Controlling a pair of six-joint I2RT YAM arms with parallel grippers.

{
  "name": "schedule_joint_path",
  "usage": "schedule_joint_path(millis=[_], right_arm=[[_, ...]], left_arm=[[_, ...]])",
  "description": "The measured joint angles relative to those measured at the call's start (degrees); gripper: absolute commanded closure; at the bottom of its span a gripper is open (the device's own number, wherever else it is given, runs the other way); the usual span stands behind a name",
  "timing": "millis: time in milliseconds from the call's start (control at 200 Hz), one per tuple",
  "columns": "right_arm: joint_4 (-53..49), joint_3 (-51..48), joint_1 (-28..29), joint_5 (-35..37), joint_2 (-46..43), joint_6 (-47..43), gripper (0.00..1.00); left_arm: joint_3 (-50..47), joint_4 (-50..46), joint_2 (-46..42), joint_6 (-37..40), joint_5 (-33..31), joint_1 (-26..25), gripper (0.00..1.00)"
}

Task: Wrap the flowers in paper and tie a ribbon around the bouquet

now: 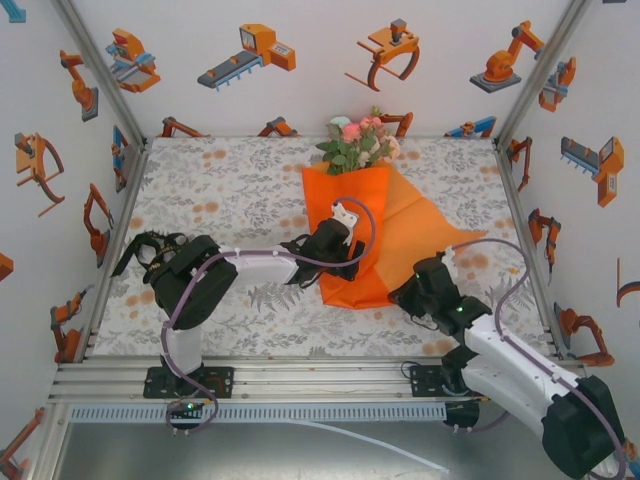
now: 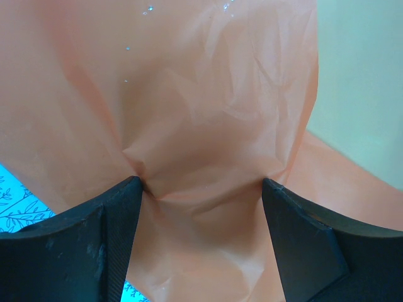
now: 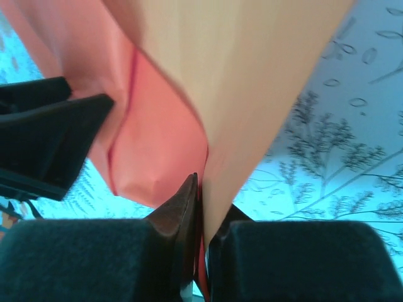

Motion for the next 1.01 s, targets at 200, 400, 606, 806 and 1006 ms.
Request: schedule_joint_path(millis=[200, 400, 606, 806, 1006], right_arm=[[-1.38, 10.01, 2.38, 0.98, 12.09, 0.31, 0.6], [-1.57, 19.69, 4.61, 0.85, 22.25, -1.68, 0.65], [-0.02, 21.38, 4.94, -0.24, 26.91, -5.77, 0.58], [4.92, 19.12, 4.9, -5.09, 27.82, -10.8, 0.65], [8.61, 16.63, 5.09, -6.29, 25.55, -15.13, 0.71]], left_arm=[[0.0, 0.28, 0.0, 0.0, 1.38, 0.0, 0.28], [0.0, 0.35, 0.0, 0.0, 1.57, 0.0, 0.28], [-0.02, 0.33, 0.0, 0.09, 1.7, 0.0, 0.28], [-1.79, 1.77, -1.01, -1.09, 2.51, 0.79, 0.27], [-5.75, 5.55, -4.09, -6.58, 8.17, 3.32, 0.26]])
